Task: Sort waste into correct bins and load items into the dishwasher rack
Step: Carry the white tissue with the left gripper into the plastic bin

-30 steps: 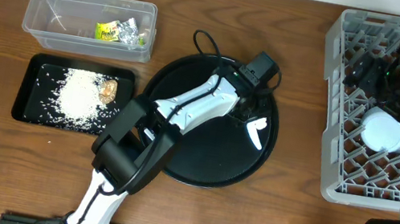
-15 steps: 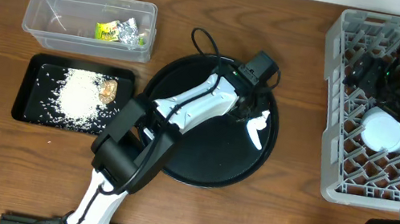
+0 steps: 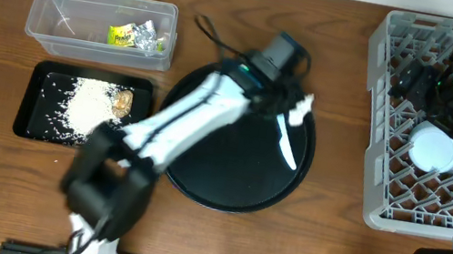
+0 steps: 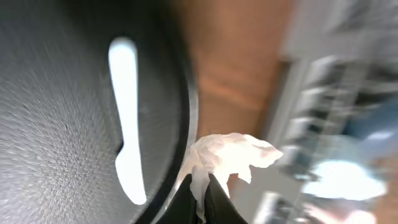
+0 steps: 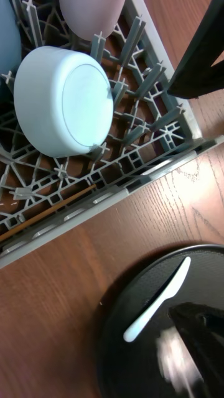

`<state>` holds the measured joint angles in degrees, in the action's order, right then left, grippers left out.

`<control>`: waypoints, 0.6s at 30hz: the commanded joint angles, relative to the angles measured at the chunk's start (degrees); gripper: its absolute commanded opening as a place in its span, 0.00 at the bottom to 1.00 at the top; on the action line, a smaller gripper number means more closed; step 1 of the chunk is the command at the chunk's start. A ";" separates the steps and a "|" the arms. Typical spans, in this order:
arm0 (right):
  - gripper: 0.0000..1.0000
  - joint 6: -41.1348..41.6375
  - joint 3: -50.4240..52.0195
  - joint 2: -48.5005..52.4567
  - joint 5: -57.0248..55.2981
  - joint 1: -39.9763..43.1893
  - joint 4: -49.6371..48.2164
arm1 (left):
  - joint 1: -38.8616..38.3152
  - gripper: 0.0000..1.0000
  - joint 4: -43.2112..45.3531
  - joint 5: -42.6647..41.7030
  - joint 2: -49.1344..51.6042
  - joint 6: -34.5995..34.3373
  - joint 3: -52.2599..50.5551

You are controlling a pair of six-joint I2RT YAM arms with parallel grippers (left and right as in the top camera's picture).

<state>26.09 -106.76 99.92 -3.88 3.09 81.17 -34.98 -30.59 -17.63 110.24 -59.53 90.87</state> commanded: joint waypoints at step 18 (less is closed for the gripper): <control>0.99 -0.61 -0.13 0.17 -0.22 -0.39 0.02 | 36.52 0.06 -2.34 11.28 -7.58 6.25 -0.17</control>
<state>26.09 -106.76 99.92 -3.86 3.07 81.19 -2.24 -32.80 -11.03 102.63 -56.62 90.89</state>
